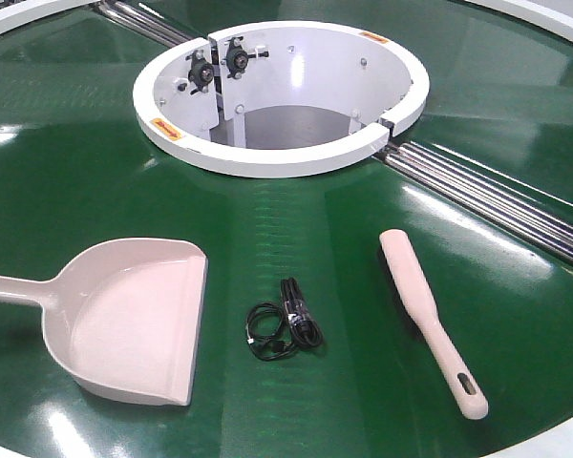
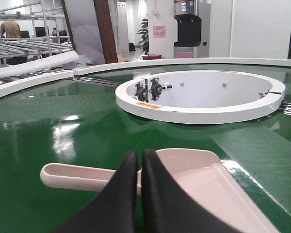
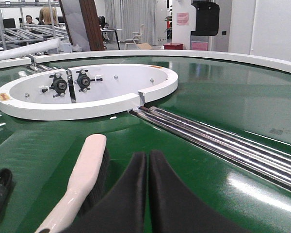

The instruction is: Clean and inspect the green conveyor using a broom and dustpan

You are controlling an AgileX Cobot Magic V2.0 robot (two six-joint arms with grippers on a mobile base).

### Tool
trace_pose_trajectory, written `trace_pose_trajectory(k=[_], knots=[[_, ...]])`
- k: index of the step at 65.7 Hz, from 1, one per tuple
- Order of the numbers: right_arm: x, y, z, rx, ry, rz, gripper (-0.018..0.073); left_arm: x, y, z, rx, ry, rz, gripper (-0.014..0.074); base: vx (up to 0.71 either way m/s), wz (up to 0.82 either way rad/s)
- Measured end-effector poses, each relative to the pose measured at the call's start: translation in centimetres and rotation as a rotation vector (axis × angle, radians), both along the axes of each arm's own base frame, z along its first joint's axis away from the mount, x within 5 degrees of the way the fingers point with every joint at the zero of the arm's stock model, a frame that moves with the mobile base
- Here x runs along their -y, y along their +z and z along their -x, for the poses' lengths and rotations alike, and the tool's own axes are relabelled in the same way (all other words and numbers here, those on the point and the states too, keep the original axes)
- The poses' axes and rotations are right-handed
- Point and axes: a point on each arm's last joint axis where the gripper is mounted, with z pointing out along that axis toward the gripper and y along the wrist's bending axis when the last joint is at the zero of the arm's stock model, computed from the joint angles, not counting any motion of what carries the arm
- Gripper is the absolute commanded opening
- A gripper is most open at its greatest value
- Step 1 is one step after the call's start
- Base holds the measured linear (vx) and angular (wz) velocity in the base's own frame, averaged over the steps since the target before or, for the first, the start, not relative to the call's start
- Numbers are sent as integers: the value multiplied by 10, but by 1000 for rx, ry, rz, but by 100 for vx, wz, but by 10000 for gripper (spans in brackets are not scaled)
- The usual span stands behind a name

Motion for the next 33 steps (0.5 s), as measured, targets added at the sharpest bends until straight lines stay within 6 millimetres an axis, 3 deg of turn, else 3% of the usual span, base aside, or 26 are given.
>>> trace_pose_trajectory(k=[33], knots=[[0, 0, 0, 0, 0, 0, -8, 0, 0, 0, 0, 0, 0, -6, 0, 0]])
